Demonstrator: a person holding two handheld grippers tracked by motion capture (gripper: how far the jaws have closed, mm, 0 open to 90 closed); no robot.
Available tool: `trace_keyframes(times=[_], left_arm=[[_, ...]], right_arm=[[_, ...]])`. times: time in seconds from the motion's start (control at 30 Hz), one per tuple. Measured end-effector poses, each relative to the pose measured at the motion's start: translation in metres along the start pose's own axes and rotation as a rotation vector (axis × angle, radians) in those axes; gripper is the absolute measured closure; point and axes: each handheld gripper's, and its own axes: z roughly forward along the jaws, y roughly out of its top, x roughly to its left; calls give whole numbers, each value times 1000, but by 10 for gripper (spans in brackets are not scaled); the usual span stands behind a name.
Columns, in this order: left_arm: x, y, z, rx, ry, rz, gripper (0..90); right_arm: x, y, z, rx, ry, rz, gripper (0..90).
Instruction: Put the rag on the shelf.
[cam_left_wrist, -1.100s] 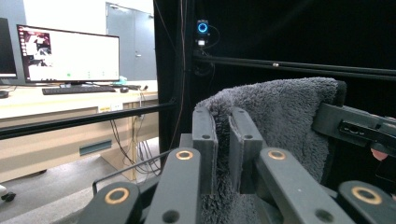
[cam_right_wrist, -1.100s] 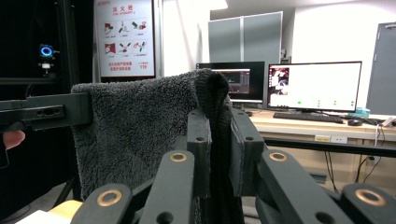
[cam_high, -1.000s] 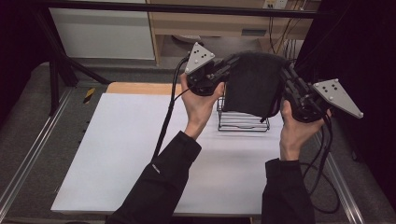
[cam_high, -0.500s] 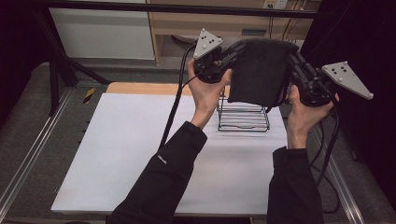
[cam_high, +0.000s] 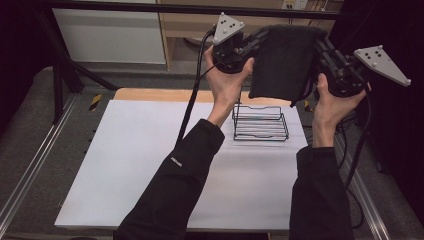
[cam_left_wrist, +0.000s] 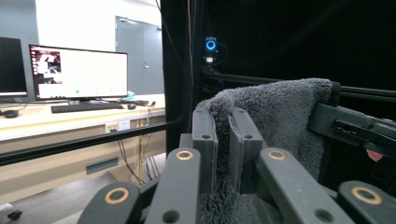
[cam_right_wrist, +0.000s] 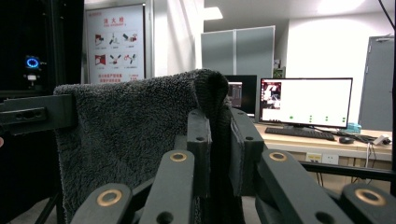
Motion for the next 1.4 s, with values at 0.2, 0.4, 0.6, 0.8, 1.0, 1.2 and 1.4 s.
trace_keyframes(times=[0.2,0.4,0.6,0.8,1.0,1.2,1.4], left_arm=[[1,10,3,-8,15,12,823],[5,16,7,-10,19,13,823],[12,19,12,-8,35,2,823],[15,18,20,0,49,35,822],[21,10,25,21,67,52,822],[29,7,29,18,72,62,823],[34,-1,30,34,72,57,822]], right_arm=[[0,9,9,-5,-10,-21,808],[-4,15,19,-7,-9,-22,808],[-5,17,30,-7,-9,-16,808],[-9,15,41,6,-15,-18,808],[-11,9,49,26,-19,-37,808],[-11,4,55,29,-16,-26,807],[-11,-1,60,45,-20,-33,807]])
